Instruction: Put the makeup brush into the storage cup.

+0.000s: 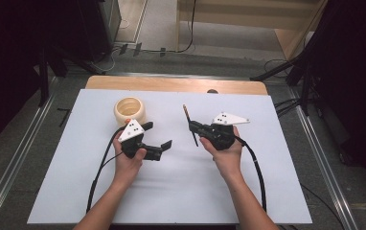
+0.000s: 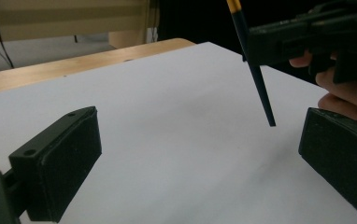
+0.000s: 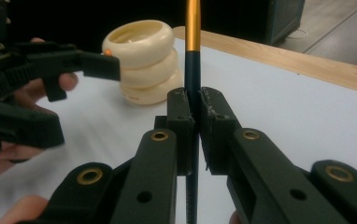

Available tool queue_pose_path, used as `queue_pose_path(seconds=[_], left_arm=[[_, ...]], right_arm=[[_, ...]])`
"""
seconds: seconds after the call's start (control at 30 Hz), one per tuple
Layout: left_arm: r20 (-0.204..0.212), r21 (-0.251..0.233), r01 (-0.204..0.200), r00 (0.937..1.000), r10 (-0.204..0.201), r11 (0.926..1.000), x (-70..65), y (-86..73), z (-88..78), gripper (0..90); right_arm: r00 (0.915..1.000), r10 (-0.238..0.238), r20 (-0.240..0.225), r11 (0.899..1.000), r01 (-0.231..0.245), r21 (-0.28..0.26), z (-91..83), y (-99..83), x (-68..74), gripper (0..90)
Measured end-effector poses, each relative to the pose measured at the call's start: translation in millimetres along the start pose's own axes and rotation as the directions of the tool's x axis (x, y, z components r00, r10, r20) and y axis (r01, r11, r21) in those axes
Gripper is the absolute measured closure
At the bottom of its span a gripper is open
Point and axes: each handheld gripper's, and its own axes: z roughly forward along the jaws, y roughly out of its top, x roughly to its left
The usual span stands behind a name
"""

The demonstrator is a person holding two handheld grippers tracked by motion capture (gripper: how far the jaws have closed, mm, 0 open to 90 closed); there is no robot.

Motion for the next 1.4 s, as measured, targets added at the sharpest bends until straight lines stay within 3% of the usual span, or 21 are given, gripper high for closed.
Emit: queue_pose_path(seconds=[0.13,0.27,0.4,0.6,0.77,0.93,1.07,1.13,1.23,1.4], left_arm=[[0.034,0.004,-0.007,0.9994,0.007,1.0000,-9.0,0.1,2.2,0.0],[0.046,0.004,0.000,0.9990,0.000,1.0000,-16.6,0.2,5.9,4.3],[0.068,0.027,-0.021,0.9975,0.019,0.9994,-25.5,-3.0,9.5,5.8],[0.059,0.040,-0.018,0.9981,0.016,0.9990,-36.4,-7.3,15.6,14.1],[0.084,0.052,-0.025,0.9963,0.020,0.9983,-47.1,-9.7,19.0,16.7],[0.105,0.042,0.001,0.9945,-0.006,0.9991,-51.8,-8.5,19.7,24.0],[0.110,0.037,0.019,0.9937,-0.023,0.9991,-51.7,-7.1,18.6,32.0],[0.086,0.031,0.000,0.9963,-0.003,0.9995,-53.8,-6.2,17.1,42.1],[0.109,0.024,0.000,0.9940,-0.002,0.9997,-55.5,-5.2,15.9,48.2],[0.129,0.055,0.029,0.9910,-0.036,0.9981,-57.7,-4.9,17.2,53.4]], right_arm=[[0.9994,0.021,-0.027,0.999,-0.022,-0.044,-5.4,-1.9,4.5,84.2],[0.9995,0.011,-0.028,0.999,-0.013,-0.048,-8.1,-3.4,9.3,84.2],[0.9994,0.019,-0.030,0.998,-0.021,-0.064,-11.4,-4.0,13.1,84.2],[0.9986,0.035,-0.040,0.995,-0.039,-0.087,-10.4,-7.9,20.1,84.2],[0.9971,0.046,-0.060,0.993,-0.052,-0.109,-11.8,-9.2,26.4,84.2],[0.9946,0.051,-0.091,0.989,-0.063,-0.131,-12.8,-7.9,33.1,84.2],[0.9952,0.033,-0.092,0.990,-0.045,-0.132,-11.6,-9.1,37.4,84.2],[0.9950,0.029,-0.095,0.990,-0.042,-0.138,-11.5,-10.0,39.4,84.2],[0.9960,0.019,-0.087,0.989,-0.031,-0.143,-10.6,-12.1,43.5,84.2],[0.9947,0.026,-0.100,0.986,-0.042,-0.162,-12.0,-12.1,47.4,84.2]])
